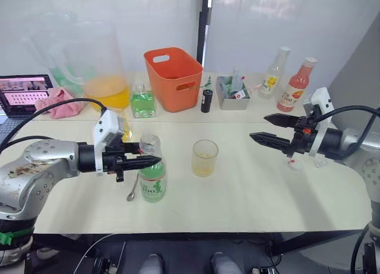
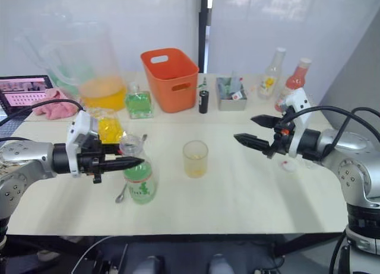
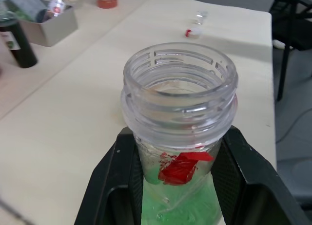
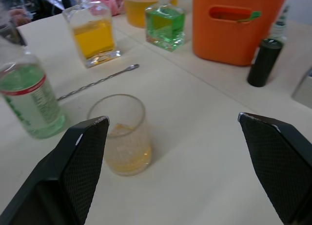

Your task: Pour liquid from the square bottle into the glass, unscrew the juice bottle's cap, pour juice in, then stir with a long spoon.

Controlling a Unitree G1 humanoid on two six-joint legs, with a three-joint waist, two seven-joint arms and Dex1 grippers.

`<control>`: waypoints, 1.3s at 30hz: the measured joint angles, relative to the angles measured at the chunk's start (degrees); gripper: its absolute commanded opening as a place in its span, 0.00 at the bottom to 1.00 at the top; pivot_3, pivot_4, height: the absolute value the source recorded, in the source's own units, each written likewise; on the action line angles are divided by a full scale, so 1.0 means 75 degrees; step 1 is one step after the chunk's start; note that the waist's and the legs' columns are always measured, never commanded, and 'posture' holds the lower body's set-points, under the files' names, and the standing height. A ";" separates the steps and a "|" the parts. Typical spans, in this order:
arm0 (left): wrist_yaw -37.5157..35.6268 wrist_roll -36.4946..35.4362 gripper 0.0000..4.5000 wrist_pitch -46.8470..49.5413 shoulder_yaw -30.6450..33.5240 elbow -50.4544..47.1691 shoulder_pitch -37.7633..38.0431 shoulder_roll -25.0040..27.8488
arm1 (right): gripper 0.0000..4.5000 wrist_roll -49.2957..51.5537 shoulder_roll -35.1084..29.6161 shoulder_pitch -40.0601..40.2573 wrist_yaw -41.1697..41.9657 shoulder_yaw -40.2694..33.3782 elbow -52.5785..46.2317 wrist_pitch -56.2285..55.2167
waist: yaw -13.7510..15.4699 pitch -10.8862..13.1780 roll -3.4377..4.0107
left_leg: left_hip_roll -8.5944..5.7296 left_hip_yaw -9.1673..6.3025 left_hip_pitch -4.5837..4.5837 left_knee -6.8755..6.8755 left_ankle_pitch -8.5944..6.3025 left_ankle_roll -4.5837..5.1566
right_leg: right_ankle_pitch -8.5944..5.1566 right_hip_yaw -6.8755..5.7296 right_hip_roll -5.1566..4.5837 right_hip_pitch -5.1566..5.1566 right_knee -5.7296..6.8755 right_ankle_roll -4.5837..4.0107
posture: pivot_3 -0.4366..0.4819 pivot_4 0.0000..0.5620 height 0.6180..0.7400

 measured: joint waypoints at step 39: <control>0.1589 0.6413 0.32 -0.8502 -0.2719 0.6590 -0.3458 -0.3685 | 0.99 0.1554 -0.0389 0.1725 -0.2138 -0.1011 -0.2569 0.0751 | 0.0114 -0.0001 -0.0003 | -0.0010 -0.0008 -0.0090 0.0014 0.0005 0.0004 | 0.0057 0.0005 0.0003 -0.0089 0.0046 0.0060 | 0.48 0.27 1.00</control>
